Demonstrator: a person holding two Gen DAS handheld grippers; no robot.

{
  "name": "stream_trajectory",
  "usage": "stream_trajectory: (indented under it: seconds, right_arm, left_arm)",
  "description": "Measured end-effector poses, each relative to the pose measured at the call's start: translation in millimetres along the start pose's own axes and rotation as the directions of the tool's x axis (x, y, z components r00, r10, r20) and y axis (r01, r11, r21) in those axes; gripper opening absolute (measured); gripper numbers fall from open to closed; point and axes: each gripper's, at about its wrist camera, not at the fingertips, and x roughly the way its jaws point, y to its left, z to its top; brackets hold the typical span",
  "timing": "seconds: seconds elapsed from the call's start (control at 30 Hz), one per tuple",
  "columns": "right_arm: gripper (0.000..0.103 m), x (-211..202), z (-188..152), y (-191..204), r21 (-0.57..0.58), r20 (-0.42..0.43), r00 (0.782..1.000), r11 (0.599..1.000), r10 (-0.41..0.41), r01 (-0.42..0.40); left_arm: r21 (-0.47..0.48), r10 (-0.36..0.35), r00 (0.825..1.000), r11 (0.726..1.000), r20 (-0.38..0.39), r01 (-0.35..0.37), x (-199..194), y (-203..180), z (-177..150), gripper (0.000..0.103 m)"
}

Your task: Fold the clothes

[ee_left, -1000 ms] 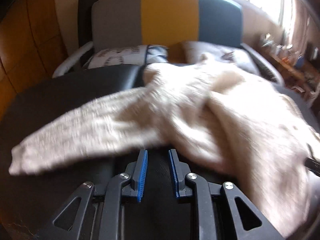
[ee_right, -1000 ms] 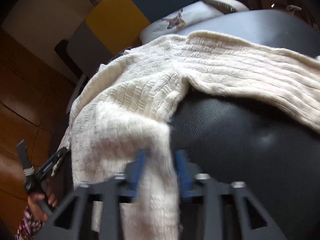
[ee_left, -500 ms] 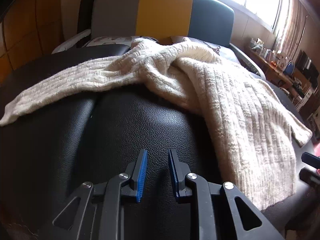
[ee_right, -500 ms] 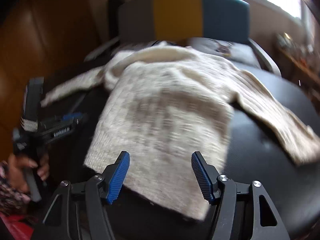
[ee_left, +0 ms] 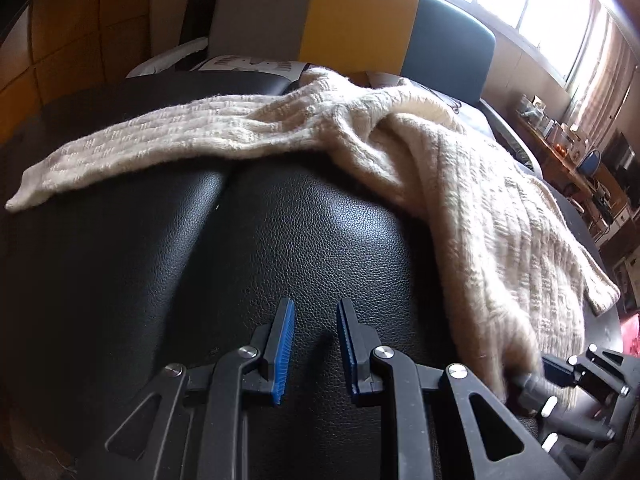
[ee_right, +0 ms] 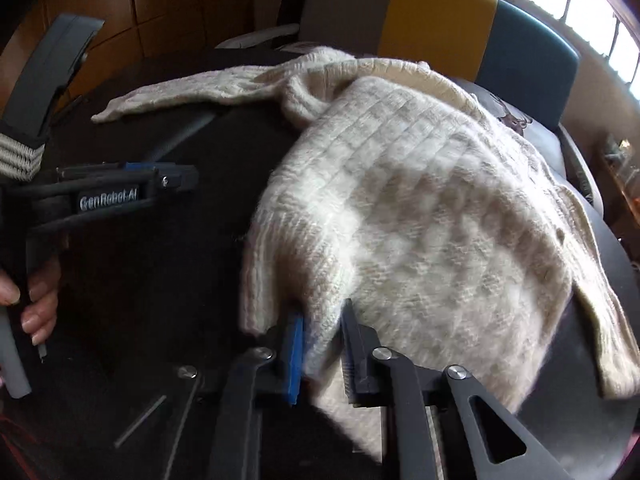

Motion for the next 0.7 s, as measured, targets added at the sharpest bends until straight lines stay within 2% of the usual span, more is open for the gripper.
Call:
stream_trajectory:
  seconds: [0.07,0.13,0.27,0.33,0.4,0.47,0.57,0.63,0.7]
  right_arm:
    - [0.015,-9.9,1.1,-20.6,0.1,0.026,0.998,0.993,0.061,-0.063]
    - [0.015,-29.7,2.5,-45.3,0.203,0.096,0.989,0.97,0.115,-0.132]
    - [0.015,-59.7,-1.3,-104.1,0.391,0.232,0.955,0.881,0.186,-0.267]
    - [0.015,-70.9,-5.6,-134.1,0.472,0.293,0.936,0.823,0.194,-0.318]
    - [0.015,-72.0,-13.7,-159.6,0.536,0.314,0.937,0.787,0.15,-0.305]
    - [0.015,-63.8,-24.4,-185.5,0.612,0.329,0.935,0.723,0.136,-0.32]
    - [0.014,-49.4,-41.9,-222.3,0.714,0.354,0.926,0.603,0.129,-0.357]
    - [0.013,-36.2,-53.2,-237.5,0.767,0.372,0.918,0.512,0.135,-0.386]
    - [0.012,-24.2,-60.1,-245.7,0.799,0.363,0.922,0.465,0.134,-0.382]
  left_arm:
    - [0.014,-0.013,1.0,1.0,-0.003,0.013,-0.3,-4.2,1.7,0.021]
    - [0.027,-0.025,1.0,0.999,-0.006,0.025,-0.7,-8.5,3.4,0.021]
    - [0.062,-0.051,0.999,0.997,-0.014,0.052,-0.6,-19.3,7.3,0.021]
    - [0.103,-0.071,0.997,0.992,-0.029,0.074,3.6,-34.8,10.9,0.021]
    - [0.14,-0.092,0.995,0.985,-0.047,0.098,8.1,-49.8,14.1,0.021]
    - [0.173,-0.105,0.992,0.978,-0.066,0.115,13.8,-64.2,14.9,0.021]
    - [0.191,-0.119,0.988,0.972,-0.097,0.136,23.6,-83.5,19.1,0.021]
    - [0.168,-0.145,0.979,0.971,-0.144,0.169,32.9,-93.7,22.6,0.022]
    - [0.132,-0.184,0.963,0.968,-0.198,0.212,44.4,-106.7,26.3,0.022]
